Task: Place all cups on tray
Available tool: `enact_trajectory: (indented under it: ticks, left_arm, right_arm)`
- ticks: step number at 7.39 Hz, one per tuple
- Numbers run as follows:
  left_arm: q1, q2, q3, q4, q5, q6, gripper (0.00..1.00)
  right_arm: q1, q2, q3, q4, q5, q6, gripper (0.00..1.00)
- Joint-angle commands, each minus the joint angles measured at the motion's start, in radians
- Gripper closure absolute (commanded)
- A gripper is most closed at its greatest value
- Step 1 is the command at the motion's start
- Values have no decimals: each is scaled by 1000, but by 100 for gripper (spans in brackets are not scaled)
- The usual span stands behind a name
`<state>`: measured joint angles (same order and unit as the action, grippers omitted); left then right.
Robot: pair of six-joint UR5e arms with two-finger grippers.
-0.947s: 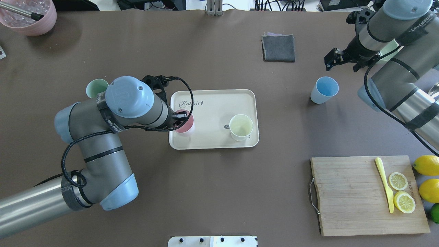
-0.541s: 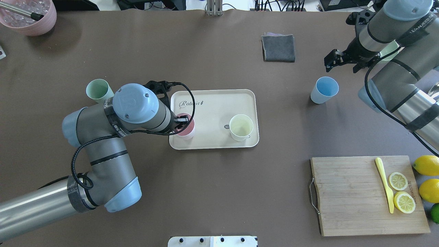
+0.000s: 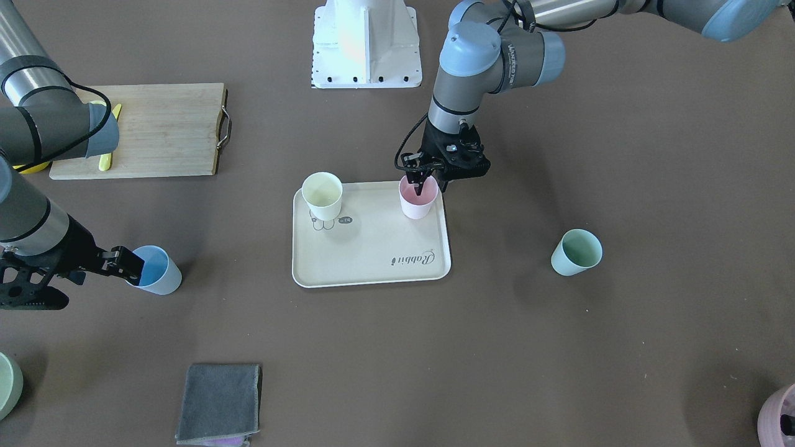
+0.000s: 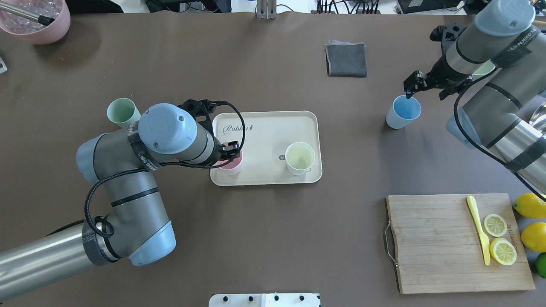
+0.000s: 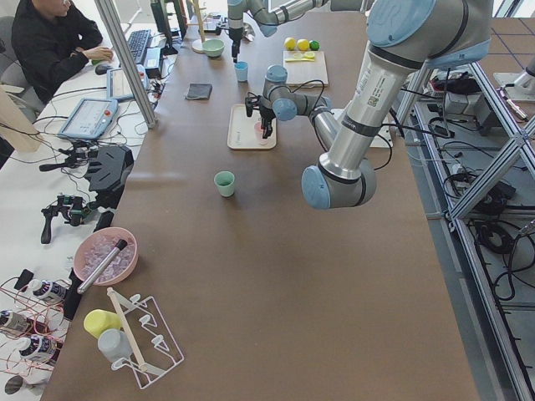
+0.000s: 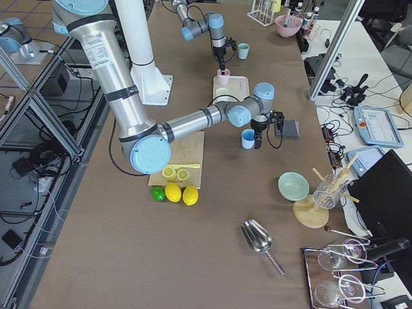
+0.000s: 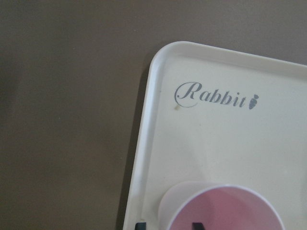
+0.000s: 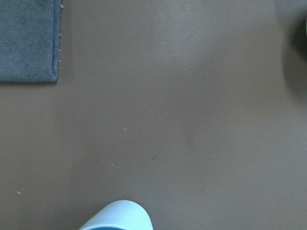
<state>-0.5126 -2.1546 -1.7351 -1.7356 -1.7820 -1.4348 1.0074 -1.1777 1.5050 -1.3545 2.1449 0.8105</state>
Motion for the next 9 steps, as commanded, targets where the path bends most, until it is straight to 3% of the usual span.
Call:
enact_trajectory:
  ticks: [1,4,5,6,7,9]
  left_arm:
    - [-3,-1,-32,7,-4,1,3]
    - [-6,-1,-35,7,-4,5,3]
    - [-6,-1,-47,8,-5,5,3]
    - [-14,1,-60,20,-5,7,3]
    - [-30,-1,-79,33,-10,10,3]
    - [-124,-1,-124,66,-135,51,3]
  right_arm:
    - [-12,-3,1,0,0,4,0]
    - [-58,-26,1,2,-10,1,0]
    - [-64,-28,1,8,-13,2,40]
    - [-66,-28,1,11,-13,-2,99]
    - [-72,-26,7,15,-20,1,100]
    - [-78,-10,21,14,-23,7,100]
